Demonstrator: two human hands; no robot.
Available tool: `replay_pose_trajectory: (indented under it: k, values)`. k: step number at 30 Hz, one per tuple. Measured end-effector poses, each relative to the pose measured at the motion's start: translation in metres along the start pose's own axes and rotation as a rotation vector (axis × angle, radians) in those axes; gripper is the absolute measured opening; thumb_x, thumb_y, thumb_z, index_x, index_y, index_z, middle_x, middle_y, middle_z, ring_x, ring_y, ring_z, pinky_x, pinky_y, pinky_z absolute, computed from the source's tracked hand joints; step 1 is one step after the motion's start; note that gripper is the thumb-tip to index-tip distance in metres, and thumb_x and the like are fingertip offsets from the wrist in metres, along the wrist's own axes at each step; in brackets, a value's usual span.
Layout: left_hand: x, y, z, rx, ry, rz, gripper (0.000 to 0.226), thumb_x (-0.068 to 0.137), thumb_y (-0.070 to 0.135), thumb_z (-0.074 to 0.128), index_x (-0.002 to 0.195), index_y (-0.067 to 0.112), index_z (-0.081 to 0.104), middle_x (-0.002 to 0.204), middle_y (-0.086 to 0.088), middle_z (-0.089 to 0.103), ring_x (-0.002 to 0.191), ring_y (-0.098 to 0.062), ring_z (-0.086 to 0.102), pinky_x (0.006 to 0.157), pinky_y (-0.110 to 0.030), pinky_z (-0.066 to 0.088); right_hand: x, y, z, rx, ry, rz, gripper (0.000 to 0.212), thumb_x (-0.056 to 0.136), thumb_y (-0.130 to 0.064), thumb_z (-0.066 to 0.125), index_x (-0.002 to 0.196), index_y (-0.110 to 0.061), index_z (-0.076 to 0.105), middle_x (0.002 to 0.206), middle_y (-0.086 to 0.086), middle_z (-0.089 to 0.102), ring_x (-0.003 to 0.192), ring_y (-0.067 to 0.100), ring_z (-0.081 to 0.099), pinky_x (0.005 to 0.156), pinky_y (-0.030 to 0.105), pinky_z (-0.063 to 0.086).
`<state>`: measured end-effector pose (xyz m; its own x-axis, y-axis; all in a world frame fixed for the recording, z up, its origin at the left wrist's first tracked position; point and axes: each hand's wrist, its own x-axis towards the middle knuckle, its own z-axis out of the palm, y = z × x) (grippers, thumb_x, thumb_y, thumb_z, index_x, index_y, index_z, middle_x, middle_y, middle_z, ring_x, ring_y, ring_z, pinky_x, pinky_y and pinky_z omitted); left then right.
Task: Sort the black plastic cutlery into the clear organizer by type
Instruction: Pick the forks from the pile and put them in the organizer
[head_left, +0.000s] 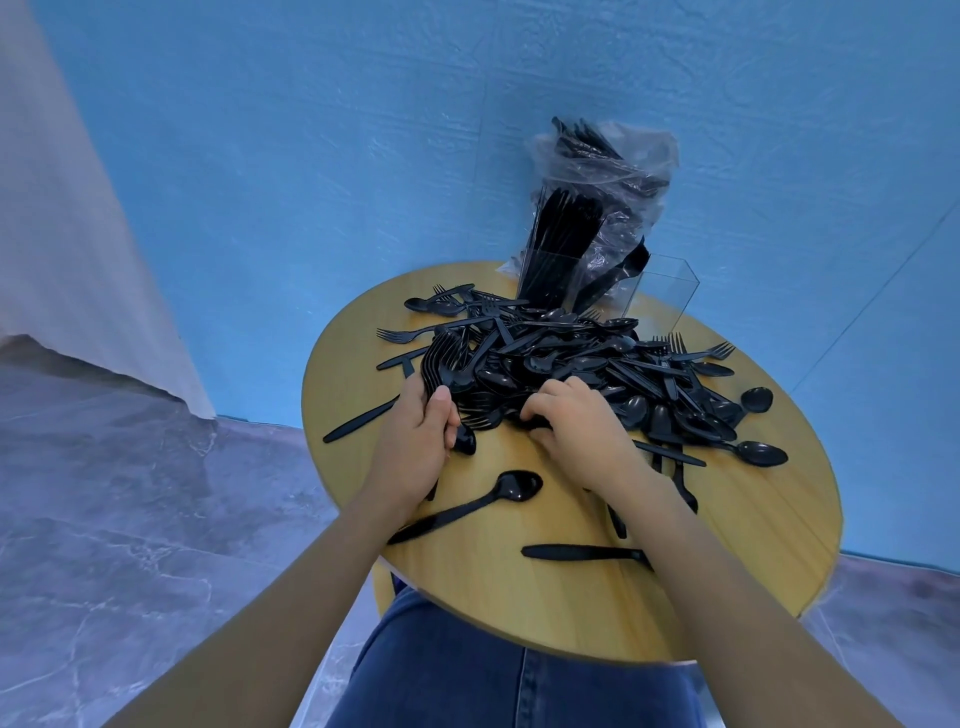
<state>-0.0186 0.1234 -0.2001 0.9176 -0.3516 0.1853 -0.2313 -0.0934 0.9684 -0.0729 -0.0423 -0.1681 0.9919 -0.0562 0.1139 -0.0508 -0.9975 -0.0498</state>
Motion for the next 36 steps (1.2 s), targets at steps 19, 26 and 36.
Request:
replay_pose_trajectory:
  k: [19,26,36]
  values:
    - [-0.001,0.005,0.003,0.038,0.029,0.004,0.024,0.102,0.023,0.032,0.085,0.011,0.045,0.064,0.000,0.048,0.060,-0.014,0.043,0.064,-0.037,0.041,0.000,0.014,-0.044,0.971,0.498,0.216,0.023,0.083,-0.009,0.069,0.080,-0.031,0.068,0.077,-0.011,0.065,0.073,0.006,0.059,0.073,0.017,0.049]
    - [0.004,0.014,0.004,0.006,0.006,0.025,0.024,0.102,0.021,0.032,0.084,0.011,0.044,0.064,0.000,0.046,0.056,-0.011,0.043,0.059,-0.030,0.041,-0.004,0.027,-0.060,1.226,0.581,0.328,0.020,0.087,-0.009,0.065,0.080,-0.028,0.065,0.072,-0.010,0.061,0.071,0.005,0.056,0.076,0.026,0.049]
    - [0.020,0.047,0.031,-0.002,-0.095,0.099,0.023,0.102,0.021,0.032,0.085,0.013,0.045,0.068,0.001,0.048,0.056,-0.005,0.043,0.061,-0.025,0.045,0.003,0.054,-0.060,1.298,0.569,0.575,0.020,0.088,-0.008,0.064,0.073,-0.019,0.056,0.075,-0.003,0.057,0.074,0.011,0.056,0.065,0.021,0.047]
